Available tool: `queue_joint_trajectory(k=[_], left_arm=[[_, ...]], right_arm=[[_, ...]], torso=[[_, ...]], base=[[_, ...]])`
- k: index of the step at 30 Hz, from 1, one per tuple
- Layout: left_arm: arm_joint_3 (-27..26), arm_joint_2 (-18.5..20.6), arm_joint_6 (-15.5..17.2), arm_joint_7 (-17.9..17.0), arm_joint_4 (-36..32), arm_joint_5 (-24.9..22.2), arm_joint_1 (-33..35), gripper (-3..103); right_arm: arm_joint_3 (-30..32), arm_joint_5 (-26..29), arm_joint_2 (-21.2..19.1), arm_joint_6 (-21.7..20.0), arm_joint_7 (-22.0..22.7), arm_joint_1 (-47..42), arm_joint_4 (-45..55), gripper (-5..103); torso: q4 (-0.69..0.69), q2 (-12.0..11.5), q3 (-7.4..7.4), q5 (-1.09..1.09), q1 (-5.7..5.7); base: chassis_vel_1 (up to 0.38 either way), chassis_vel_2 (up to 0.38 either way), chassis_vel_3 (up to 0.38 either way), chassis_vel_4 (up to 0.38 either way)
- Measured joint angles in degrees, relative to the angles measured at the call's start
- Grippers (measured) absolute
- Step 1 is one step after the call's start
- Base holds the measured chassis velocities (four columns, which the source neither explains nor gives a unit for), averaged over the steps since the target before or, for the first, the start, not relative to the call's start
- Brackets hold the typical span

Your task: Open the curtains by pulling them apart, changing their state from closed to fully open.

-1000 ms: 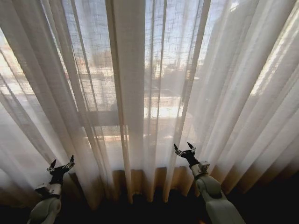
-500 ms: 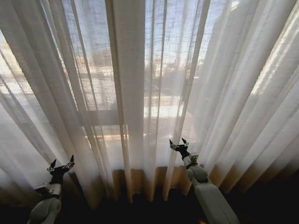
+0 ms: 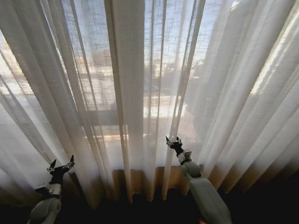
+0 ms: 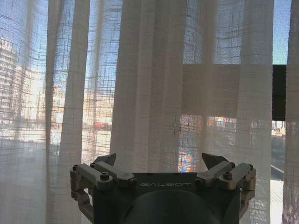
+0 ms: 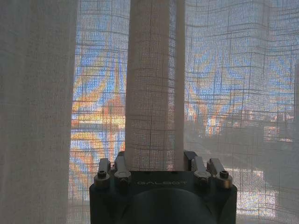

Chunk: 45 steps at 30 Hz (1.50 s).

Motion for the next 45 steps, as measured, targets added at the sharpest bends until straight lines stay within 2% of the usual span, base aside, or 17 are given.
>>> queue_joint_trajectory(k=[1,2,5,7,10,11,14,20,34,45], left_arm=[[0.0,0.0,0.0,0.0,0.0,0.0,0.0,100],[0.0,0.0,0.0,0.0,0.0,0.0,0.0,100],[0.0,0.0,0.0,0.0,0.0,0.0,0.0,100],[0.0,0.0,0.0,0.0,0.0,0.0,0.0,100],[0.0,0.0,0.0,0.0,0.0,0.0,0.0,100],[0.0,0.0,0.0,0.0,0.0,0.0,0.0,100],[0.0,0.0,0.0,0.0,0.0,0.0,0.0,100],[0.0,0.0,0.0,0.0,0.0,0.0,0.0,100],[0.0,0.0,0.0,0.0,0.0,0.0,0.0,100],[0.0,0.0,0.0,0.0,0.0,0.0,0.0,100]], right_arm=[[0.0,0.0,0.0,0.0,0.0,0.0,0.1,52],[0.0,0.0,0.0,0.0,0.0,0.0,0.2,52],[0.3,0.1,-0.1,0.0,-0.3,-0.4,0.5,36],[0.3,0.2,-0.1,0.0,-0.3,-0.4,0.6,36],[0.9,1.4,-0.1,0.2,-1.3,-0.9,0.9,20],[0.9,1.4,-0.1,0.2,-1.3,-0.9,0.9,20],[1.8,2.1,0.2,2.1,-2.2,-1.0,0.8,4],[2.4,3.1,-0.4,3.1,-4.2,-1.3,0.6,0],[3.7,4.9,-1.3,2.6,-5.8,-2.3,1.4,0],[5.2,5.9,-2.1,2.7,-6.8,-2.9,1.5,0]], torso=[[0.00,0.0,0.00,0.00,0.00],[0.01,0.0,0.00,-0.01,0.00],[0.00,0.0,0.00,0.00,0.00],[0.00,0.0,0.00,0.00,0.00],[0.01,0.0,0.00,0.00,0.00],[0.01,0.0,0.00,0.00,0.00],[0.01,0.0,0.00,0.00,0.00],[0.00,0.0,0.00,0.00,0.00],[0.01,0.0,0.00,-0.01,0.00],[0.00,0.0,0.00,-0.01,0.00]], base=[[0.000,0.000,0.000,0.000],[0.000,0.000,0.000,0.000],[0.000,0.000,0.000,0.000],[0.000,0.000,0.000,0.000],[0.000,0.000,0.000,0.000],[0.000,0.000,0.000,0.000],[0.000,0.000,0.000,0.000],[0.000,0.000,0.000,0.000],[-0.010,-0.016,0.016,0.014],[-0.184,-0.178,0.173,0.173]])
